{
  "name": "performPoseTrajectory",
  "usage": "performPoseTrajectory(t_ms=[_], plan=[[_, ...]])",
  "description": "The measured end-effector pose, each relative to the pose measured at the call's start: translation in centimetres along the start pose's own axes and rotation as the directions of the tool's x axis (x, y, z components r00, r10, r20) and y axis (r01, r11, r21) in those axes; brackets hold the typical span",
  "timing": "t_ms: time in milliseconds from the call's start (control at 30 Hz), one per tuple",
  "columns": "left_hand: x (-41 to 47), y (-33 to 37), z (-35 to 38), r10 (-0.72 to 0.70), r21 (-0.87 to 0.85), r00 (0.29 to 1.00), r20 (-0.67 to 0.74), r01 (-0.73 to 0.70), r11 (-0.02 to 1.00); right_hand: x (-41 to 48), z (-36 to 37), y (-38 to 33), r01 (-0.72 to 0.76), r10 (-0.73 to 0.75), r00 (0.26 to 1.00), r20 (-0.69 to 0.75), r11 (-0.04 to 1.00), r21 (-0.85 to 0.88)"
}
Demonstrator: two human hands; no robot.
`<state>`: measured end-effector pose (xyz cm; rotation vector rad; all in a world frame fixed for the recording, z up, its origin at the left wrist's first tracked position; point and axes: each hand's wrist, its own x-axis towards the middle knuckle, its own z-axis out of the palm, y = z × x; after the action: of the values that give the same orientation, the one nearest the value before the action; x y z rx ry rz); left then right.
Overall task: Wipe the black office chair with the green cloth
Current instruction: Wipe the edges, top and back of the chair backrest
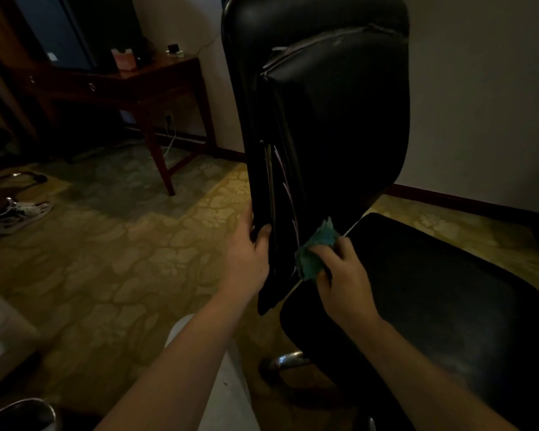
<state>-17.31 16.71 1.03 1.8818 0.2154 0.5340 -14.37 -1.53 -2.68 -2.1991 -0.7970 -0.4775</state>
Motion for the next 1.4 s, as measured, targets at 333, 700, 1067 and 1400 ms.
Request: performPoseTrajectory(t_ms=[333,700,1067,1400], plan=[[0.1,0.0,0.2,-0.013,0.005,1.0,-0.003,0.013,1.0,1.4,-1.9,-0.3,-0.017,0.017,1.0,0.004,1.0,0.002],[0.1,-0.2,0.0,-0.03,-0.008,0.999,0.02,0.03,1.0,-1.0,0.3,0.5,-0.037,0.039,0.998,0.05,0.999,-0.039],[-1.8,-1.8,0.6,-0.165,-0.016,0.986,0.013,0.165,0.986,1.1,-1.2,-0.8,0.008,-0.008,0.999,-0.054,1.0,-0.017],[-4.2,-5.3,1.1,-0.306,-0.003,0.95,0.068,0.307,0.952,-3.7,2.7,2.5,-0.127,0.136,0.978,0.16,0.99,-0.067]])
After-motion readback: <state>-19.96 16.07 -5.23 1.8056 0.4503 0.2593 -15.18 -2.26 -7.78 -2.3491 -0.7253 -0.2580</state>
